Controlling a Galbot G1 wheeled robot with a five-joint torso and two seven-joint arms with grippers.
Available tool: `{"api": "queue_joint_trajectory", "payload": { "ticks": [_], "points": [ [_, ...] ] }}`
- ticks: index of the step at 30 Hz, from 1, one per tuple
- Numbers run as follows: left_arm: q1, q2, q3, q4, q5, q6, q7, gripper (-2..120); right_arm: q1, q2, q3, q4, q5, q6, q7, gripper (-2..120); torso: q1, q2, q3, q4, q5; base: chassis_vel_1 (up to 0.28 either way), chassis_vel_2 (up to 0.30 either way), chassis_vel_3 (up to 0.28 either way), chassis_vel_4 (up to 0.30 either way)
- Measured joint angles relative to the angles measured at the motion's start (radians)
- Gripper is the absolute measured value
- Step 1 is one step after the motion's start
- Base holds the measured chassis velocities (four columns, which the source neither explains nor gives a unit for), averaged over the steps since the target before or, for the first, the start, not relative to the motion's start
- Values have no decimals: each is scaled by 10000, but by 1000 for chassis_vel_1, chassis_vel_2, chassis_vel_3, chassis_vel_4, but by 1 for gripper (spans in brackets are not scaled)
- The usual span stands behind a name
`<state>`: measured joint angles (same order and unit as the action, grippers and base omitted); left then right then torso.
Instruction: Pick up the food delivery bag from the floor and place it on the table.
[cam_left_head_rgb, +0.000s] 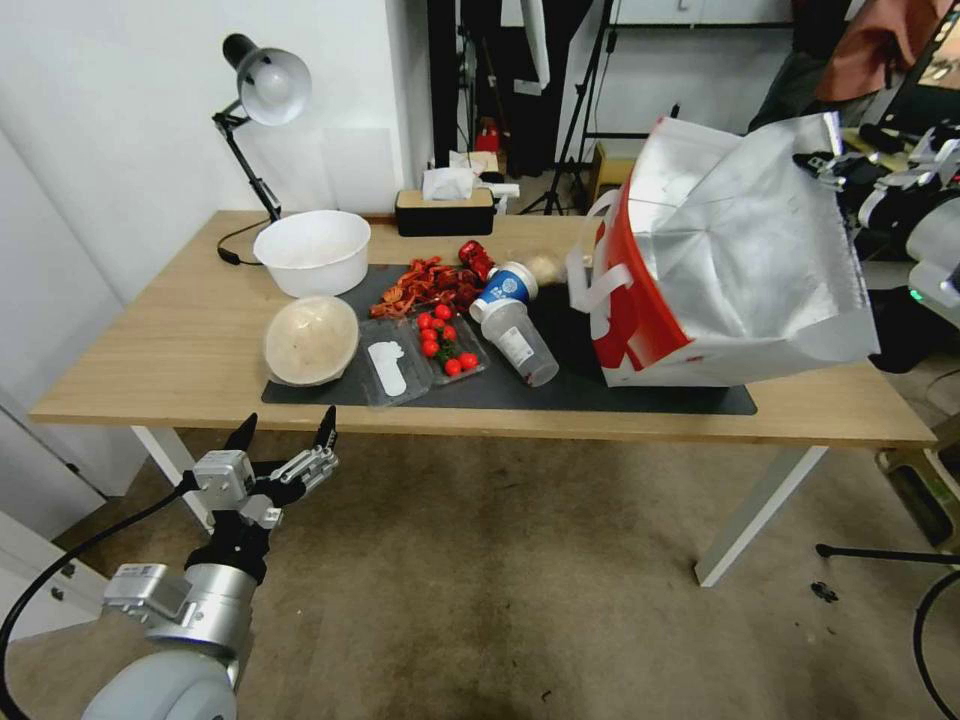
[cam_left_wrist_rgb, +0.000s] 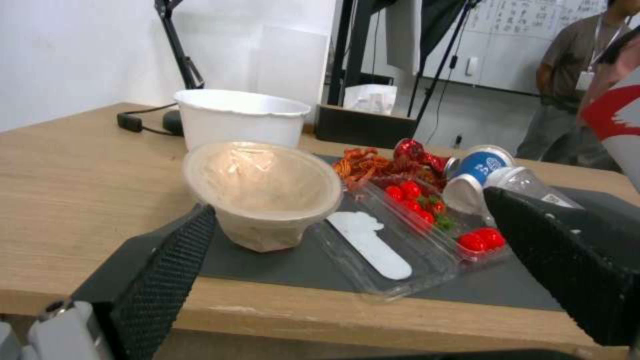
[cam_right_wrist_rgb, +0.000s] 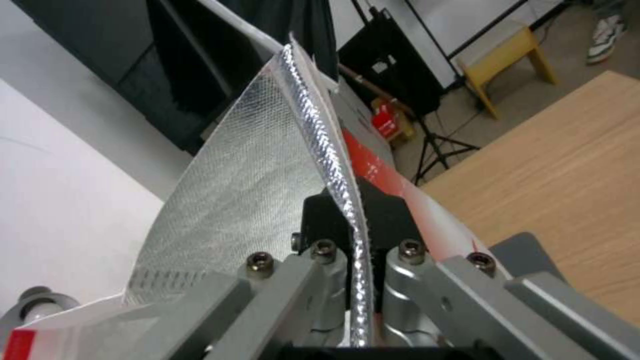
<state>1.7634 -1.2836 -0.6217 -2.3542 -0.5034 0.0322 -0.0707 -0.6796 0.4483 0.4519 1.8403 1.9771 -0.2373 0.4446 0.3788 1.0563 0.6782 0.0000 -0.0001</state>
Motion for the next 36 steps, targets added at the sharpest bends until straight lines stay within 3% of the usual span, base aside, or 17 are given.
{"api": "queue_joint_trajectory", "payload": {
  "ticks": [20,24,26,28,36],
  "points": [
    [54,12,5,-37,12,-68,16,100,-221,-24,231,-54,-434,7,427,0,0,0,0,0,1,0,0,0,0],
    [64,11,6,-48,10,-75,22,100,-322,-41,317,-88,-539,7,344,10,0,0,0,0,2,0,0,0,0],
    [95,7,5,-102,10,-81,33,100,-342,-44,357,-90,-633,6,273,25,0,0,0,0,1,0,0,0,0],
    [100,7,5,-110,10,-81,34,100,-332,-44,357,-99,-647,3,270,26,0,0,0,0,1,0,0,0,0],
    [175,-10,-28,-202,11,-96,18,100,5,-44,41,-409,-1189,4,143,59,0,0,0,0,1,0,0,0,0]
  ]
}}
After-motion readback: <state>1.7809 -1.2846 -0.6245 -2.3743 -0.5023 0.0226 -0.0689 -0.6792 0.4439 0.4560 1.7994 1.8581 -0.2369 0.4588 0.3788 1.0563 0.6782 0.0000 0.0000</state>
